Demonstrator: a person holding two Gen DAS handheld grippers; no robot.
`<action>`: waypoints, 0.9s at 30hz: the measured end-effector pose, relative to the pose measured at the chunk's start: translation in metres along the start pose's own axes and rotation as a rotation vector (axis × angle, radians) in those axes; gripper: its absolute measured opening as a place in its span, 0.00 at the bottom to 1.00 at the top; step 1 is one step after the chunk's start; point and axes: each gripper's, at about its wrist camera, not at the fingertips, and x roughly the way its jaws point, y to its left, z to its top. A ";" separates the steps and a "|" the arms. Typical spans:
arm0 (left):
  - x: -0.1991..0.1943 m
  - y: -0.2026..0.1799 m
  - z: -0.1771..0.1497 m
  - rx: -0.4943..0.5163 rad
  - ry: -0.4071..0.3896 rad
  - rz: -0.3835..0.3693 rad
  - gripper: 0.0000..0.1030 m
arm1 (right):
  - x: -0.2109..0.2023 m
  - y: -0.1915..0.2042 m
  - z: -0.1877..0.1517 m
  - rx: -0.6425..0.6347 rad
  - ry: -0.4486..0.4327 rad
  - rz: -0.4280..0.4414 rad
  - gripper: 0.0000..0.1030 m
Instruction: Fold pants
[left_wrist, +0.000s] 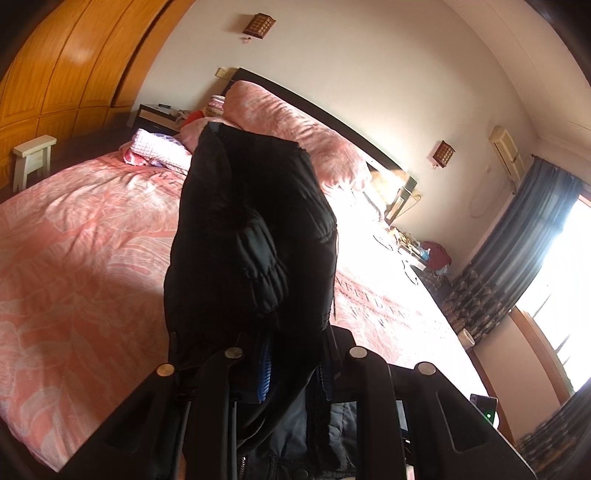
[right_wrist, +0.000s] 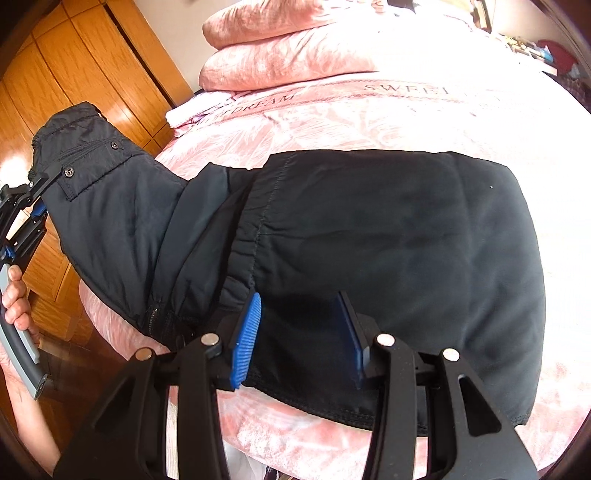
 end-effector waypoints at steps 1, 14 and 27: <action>0.003 -0.005 -0.003 0.012 0.011 -0.005 0.20 | -0.002 -0.003 0.000 0.004 -0.004 -0.006 0.41; 0.054 -0.059 -0.053 0.144 0.196 -0.026 0.20 | -0.020 -0.046 -0.004 0.074 -0.005 -0.089 0.41; 0.114 -0.093 -0.137 0.399 0.419 0.090 0.21 | -0.025 -0.066 -0.013 0.089 0.002 -0.115 0.41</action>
